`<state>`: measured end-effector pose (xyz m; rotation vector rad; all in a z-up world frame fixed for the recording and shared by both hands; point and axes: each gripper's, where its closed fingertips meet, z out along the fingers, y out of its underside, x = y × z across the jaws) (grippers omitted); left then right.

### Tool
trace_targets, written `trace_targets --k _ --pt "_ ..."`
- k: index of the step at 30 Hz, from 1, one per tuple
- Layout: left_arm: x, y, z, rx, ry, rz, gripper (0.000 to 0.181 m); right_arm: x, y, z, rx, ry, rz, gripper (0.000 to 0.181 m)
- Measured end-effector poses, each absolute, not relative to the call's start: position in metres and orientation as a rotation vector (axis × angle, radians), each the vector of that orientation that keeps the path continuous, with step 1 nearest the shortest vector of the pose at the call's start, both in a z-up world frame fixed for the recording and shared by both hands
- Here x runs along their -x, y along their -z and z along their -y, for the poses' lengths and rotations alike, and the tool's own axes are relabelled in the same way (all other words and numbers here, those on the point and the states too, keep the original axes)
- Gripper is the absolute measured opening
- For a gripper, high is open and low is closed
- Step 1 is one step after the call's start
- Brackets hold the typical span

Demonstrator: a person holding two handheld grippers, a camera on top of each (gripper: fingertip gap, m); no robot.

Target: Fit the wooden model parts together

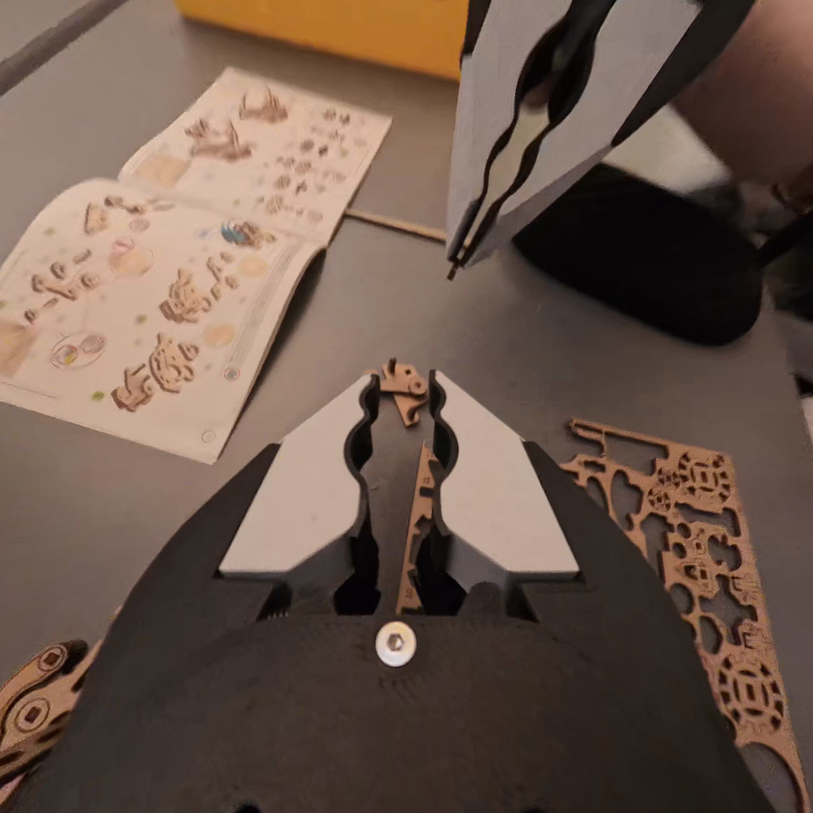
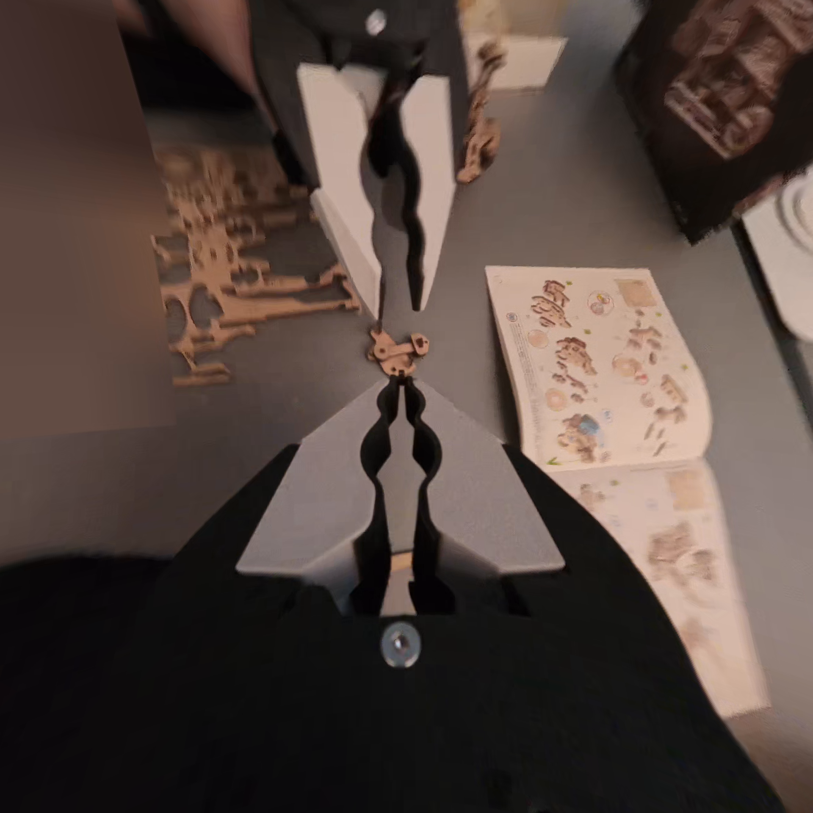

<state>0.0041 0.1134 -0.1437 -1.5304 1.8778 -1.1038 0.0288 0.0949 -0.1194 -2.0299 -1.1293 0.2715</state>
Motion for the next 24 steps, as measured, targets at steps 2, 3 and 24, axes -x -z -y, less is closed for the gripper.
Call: trace_targets --k 2,3,24 --pt "-0.001 0.154 -0.112 1.563 1.062 -1.928 0.024 -0.025 0.130 -0.099 2.046 -0.127 1.361 0.000" --pt "0.000 0.158 -0.111 1.576 1.042 -1.947 0.025 -0.020 0.136 -0.097 2.040 -0.096 1.487 0.000" --pt "0.001 0.176 -0.111 1.560 0.941 -2.022 0.004 -0.014 0.174 -0.108 2.008 0.101 2.034 0.001"
